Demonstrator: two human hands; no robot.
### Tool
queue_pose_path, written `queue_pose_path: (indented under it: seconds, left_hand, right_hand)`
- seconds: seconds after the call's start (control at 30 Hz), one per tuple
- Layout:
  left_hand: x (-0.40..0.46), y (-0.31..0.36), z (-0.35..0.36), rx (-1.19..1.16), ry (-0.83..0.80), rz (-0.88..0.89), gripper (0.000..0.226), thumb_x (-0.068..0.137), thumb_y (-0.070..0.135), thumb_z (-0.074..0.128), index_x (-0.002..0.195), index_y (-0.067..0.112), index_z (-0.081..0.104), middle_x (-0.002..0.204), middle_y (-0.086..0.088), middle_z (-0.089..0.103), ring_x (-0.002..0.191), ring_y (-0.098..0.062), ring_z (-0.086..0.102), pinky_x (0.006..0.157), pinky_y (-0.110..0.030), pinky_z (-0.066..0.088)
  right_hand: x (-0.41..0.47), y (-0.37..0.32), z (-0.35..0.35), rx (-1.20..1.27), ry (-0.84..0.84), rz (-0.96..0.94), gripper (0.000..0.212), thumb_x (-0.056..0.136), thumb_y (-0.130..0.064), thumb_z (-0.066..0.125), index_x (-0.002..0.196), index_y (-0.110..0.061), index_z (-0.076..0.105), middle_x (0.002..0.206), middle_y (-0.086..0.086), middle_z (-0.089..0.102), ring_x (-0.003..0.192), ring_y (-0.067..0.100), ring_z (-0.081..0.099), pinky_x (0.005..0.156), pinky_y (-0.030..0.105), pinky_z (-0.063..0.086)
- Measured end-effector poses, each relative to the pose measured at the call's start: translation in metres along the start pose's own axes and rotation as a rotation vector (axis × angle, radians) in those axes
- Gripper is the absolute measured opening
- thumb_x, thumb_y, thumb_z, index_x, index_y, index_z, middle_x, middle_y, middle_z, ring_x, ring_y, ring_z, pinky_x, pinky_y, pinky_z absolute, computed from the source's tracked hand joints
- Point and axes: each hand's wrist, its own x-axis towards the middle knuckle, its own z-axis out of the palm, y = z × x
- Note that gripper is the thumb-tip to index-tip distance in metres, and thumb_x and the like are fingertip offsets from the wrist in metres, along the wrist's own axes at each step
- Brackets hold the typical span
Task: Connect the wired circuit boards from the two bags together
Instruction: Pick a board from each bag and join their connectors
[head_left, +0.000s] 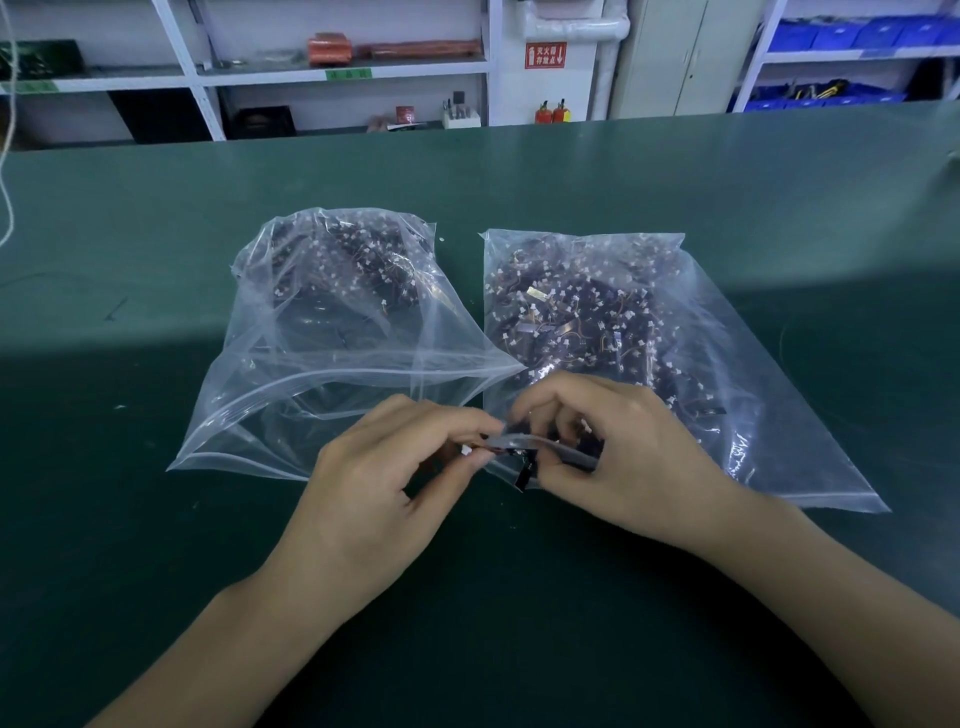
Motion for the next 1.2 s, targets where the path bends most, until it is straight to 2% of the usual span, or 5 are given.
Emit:
queue_pose_path:
  seconds: [0.3,0.47,0.77,1.0,1.2]
  left_hand:
    - [0.001,-0.002,0.003,0.243,-0.081,0.112,0.007,0.097,0.02,0.079,0.101,0.024,0.083,0.089,0.009,0.059,0.08,-0.012,0.055,0.068,-0.026,0.048]
    - [0.009,0.005,0.012,0.453,-0.099,0.176,0.012,0.098,0.022,0.078,0.09,0.03,0.081,0.072,0.006,0.045,0.068,-0.014,0.041,0.064,-0.021,0.023]
    - [0.004,0.012,0.015,0.499,-0.214,0.148,0.041,0.107,0.047,0.043,0.091,0.033,0.077,0.067,0.013,0.063,0.062,-0.015,0.066,0.048,-0.03,0.045]
    - [0.001,0.002,0.008,0.313,-0.102,0.143,0.019,0.106,0.041,0.063,0.102,0.034,0.08,0.072,0.015,0.06,0.066,-0.006,0.059,0.052,-0.026,0.047]
    - [0.005,-0.014,-0.019,0.49,-0.033,-0.009,0.045,0.106,0.054,0.055,0.072,0.025,0.049,0.056,0.012,0.044,0.049,-0.015,0.046,0.048,-0.026,0.032]
  right_hand:
    - [0.0,0.002,0.003,0.134,0.036,-0.001,0.032,0.086,0.001,0.078,0.107,-0.022,0.072,0.086,-0.012,0.069,0.066,0.02,0.059,0.064,0.013,0.042]
    - [0.0,0.0,0.004,0.162,0.023,-0.004,0.031,0.086,0.001,0.078,0.106,-0.022,0.071,0.084,-0.012,0.069,0.064,0.019,0.057,0.063,0.01,0.04]
    - [0.0,0.001,0.008,0.164,-0.01,0.022,0.033,0.086,-0.002,0.078,0.109,-0.025,0.072,0.086,-0.013,0.069,0.064,0.021,0.058,0.064,0.012,0.042]
    - [0.001,0.001,0.003,0.163,-0.002,0.042,0.032,0.086,-0.002,0.077,0.108,-0.025,0.071,0.083,-0.01,0.068,0.065,0.02,0.059,0.062,0.012,0.042]
    - [0.0,0.0,0.005,0.119,-0.032,0.06,0.03,0.086,-0.006,0.078,0.108,-0.026,0.072,0.086,-0.013,0.068,0.064,0.021,0.059,0.061,0.014,0.042]
